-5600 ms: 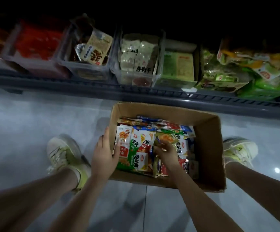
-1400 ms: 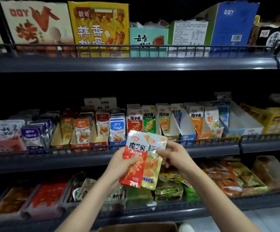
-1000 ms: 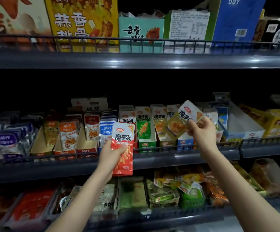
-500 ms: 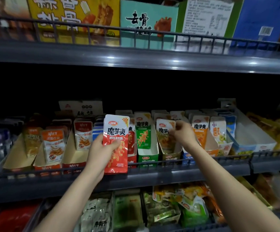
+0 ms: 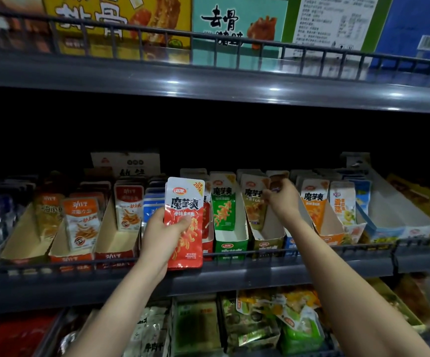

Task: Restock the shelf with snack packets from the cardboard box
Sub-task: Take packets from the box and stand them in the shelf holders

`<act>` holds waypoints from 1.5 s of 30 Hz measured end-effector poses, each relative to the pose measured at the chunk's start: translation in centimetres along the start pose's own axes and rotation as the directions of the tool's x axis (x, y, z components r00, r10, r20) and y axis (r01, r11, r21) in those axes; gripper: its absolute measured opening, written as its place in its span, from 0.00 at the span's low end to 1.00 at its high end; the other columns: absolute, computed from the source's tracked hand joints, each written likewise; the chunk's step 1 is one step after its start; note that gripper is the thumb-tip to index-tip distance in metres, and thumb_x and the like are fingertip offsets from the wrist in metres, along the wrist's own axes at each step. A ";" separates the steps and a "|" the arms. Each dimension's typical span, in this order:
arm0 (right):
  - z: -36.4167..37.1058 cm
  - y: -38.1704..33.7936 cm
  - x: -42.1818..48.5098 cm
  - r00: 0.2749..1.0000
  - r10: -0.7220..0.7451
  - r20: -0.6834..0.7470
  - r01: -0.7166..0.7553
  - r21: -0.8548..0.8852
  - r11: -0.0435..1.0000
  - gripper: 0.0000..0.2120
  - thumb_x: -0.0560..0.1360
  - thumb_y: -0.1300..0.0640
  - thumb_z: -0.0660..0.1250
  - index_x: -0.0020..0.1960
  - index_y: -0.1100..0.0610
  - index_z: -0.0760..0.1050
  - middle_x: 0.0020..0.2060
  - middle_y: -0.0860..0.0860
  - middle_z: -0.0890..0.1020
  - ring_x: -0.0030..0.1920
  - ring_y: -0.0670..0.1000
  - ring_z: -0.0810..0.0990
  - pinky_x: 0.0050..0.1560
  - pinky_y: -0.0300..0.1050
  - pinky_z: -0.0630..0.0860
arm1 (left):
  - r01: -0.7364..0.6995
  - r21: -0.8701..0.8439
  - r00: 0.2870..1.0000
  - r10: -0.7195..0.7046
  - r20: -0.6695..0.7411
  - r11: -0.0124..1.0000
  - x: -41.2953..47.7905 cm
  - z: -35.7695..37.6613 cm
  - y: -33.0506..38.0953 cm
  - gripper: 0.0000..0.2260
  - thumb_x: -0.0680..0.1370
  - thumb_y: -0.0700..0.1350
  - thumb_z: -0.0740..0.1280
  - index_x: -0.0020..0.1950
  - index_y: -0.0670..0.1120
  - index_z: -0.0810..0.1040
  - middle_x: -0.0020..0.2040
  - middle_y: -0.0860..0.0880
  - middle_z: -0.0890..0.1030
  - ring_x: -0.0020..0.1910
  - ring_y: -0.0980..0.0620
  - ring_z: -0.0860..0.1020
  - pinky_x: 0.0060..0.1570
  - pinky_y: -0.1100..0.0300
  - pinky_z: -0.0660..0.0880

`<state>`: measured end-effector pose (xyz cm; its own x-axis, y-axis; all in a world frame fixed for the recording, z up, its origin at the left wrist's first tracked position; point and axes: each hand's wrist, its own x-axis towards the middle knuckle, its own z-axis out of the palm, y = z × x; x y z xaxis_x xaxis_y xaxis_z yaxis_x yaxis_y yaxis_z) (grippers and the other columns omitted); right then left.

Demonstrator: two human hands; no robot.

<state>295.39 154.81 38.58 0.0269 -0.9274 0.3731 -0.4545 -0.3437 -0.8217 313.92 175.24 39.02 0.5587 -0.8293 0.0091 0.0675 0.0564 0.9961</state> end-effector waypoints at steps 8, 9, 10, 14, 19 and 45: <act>-0.9 -1.2 -3.4 0.961 -0.233 -0.153 0.204 -0.184 0.962 0.13 0.76 0.62 0.66 0.60 0.63 0.74 0.53 0.58 0.79 0.53 0.58 0.78 0.50 0.47 0.72 | 0.002 0.060 1.000 -0.003 0.007 0.998 -1.1 -0.3 0.0 0.10 0.76 0.40 0.68 0.56 0.47 0.74 0.48 0.46 0.83 0.46 0.46 0.82 0.42 0.54 0.78; -1.0 -1.9 -4.6 0.965 -0.236 -0.113 0.219 -0.143 0.965 0.13 0.77 0.59 0.66 0.61 0.62 0.74 0.51 0.55 0.79 0.51 0.56 0.79 0.50 0.49 0.74 | -0.001 0.068 1.000 -0.001 0.020 0.998 -1.3 -0.4 0.0 0.10 0.76 0.40 0.69 0.57 0.47 0.75 0.48 0.47 0.83 0.46 0.47 0.82 0.43 0.54 0.77; -1.2 -2.9 -6.0 0.979 -0.203 -0.013 0.203 -0.025 0.979 0.14 0.77 0.57 0.66 0.62 0.60 0.73 0.49 0.51 0.79 0.49 0.53 0.80 0.49 0.49 0.77 | -0.004 0.083 0.999 0.001 0.040 0.997 -1.6 -0.4 0.1 0.11 0.76 0.40 0.69 0.56 0.48 0.75 0.49 0.48 0.83 0.46 0.48 0.82 0.43 0.54 0.77; -1.5 -6.7 -11.1 0.820 -0.054 0.570 -0.228 0.412 0.882 0.16 0.76 0.56 0.67 0.63 0.57 0.72 0.49 0.51 0.82 0.45 0.49 0.83 0.41 0.40 0.80 | -0.050 0.217 0.985 0.013 0.172 0.975 -3.0 -0.2 0.0 0.11 0.74 0.39 0.71 0.51 0.52 0.76 0.49 0.49 0.84 0.46 0.51 0.83 0.47 0.53 0.78; -1.2 -7.6 -11.8 0.814 -0.059 0.577 -0.256 0.448 0.857 0.04 0.76 0.63 0.67 0.50 0.62 0.76 0.43 0.55 0.85 0.41 0.50 0.84 0.34 0.37 0.77 | -0.130 0.329 0.967 0.046 0.251 0.935 -3.7 -0.3 -0.1 0.13 0.73 0.45 0.73 0.55 0.53 0.74 0.51 0.53 0.81 0.50 0.54 0.81 0.53 0.51 0.78; 6.6 -6.7 -5.9 0.936 -0.179 0.303 0.223 -0.114 0.968 0.12 0.73 0.58 0.72 0.56 0.54 0.76 0.52 0.51 0.83 0.51 0.53 0.80 0.49 0.53 0.79 | -0.032 0.849 0.907 0.371 -0.196 0.528 0.4 -1.2 -5.7 0.16 0.75 0.61 0.65 0.59 0.58 0.80 0.54 0.53 0.78 0.56 0.52 0.71 0.54 0.56 0.59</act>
<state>304.20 161.63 39.03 0.3766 -0.8510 0.3660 -0.5356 -0.5224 -0.6635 314.73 175.20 33.22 0.6944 -0.6225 0.3610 -0.6840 -0.4152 0.5998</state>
